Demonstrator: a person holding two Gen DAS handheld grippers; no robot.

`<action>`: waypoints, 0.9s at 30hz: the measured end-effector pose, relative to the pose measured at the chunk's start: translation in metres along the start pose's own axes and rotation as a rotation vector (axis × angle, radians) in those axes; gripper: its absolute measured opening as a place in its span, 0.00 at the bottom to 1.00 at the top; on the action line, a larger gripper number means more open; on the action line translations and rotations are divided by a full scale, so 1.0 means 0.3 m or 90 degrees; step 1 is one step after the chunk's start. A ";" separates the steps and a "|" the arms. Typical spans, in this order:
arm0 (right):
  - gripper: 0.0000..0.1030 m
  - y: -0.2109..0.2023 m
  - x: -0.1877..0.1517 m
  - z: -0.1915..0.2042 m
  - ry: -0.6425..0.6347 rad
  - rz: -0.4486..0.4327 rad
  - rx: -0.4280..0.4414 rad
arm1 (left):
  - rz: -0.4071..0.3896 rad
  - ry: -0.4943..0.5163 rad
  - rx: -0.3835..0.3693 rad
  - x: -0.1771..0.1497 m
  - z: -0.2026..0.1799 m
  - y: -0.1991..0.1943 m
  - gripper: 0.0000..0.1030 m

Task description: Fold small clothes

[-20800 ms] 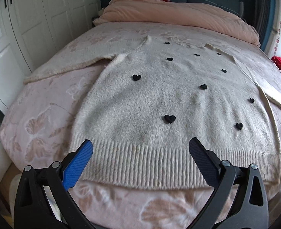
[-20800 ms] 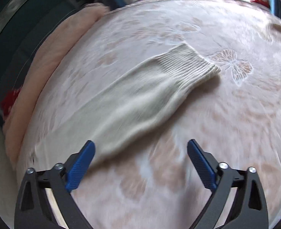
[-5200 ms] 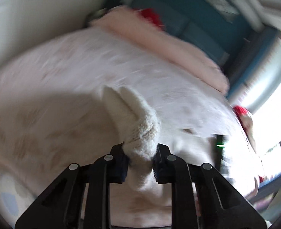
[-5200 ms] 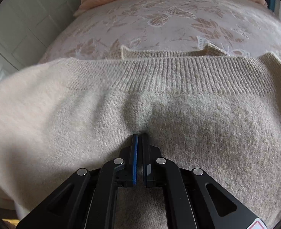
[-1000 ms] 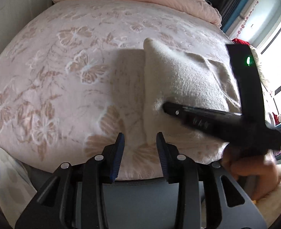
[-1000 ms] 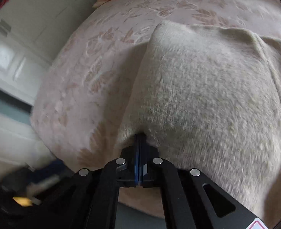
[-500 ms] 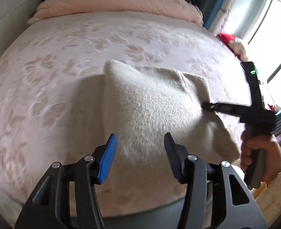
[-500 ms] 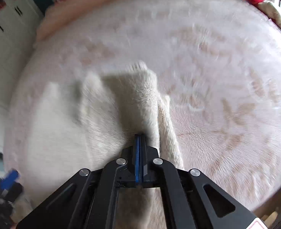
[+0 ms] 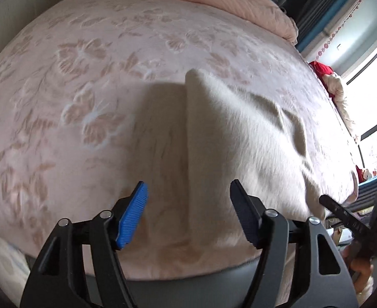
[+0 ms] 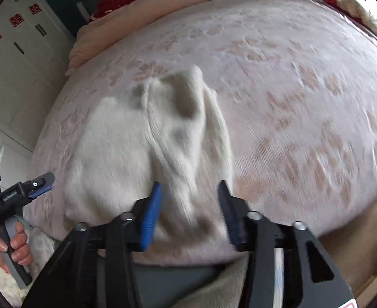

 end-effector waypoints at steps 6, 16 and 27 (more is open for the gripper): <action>0.69 0.095 -0.044 -0.105 0.123 0.029 0.098 | 0.033 -0.001 -0.040 -0.046 -0.070 0.092 0.85; 0.95 0.270 0.008 -0.091 0.196 0.037 0.198 | 0.083 0.001 -0.049 -0.030 -0.154 0.290 0.96; 0.43 0.238 0.025 -0.036 0.179 0.026 0.183 | 0.077 0.049 -0.021 -0.004 -0.215 0.247 0.69</action>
Point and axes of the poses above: each gripper's, at about its wrist camera, not at the fingertips, and y roughly the way its jaws point, z to its left, x to its top, the point moved 1 cm from there along y, roughly the way its jaws point, and after that the axes turned 5 degrees about z, right-handed, at the moved point
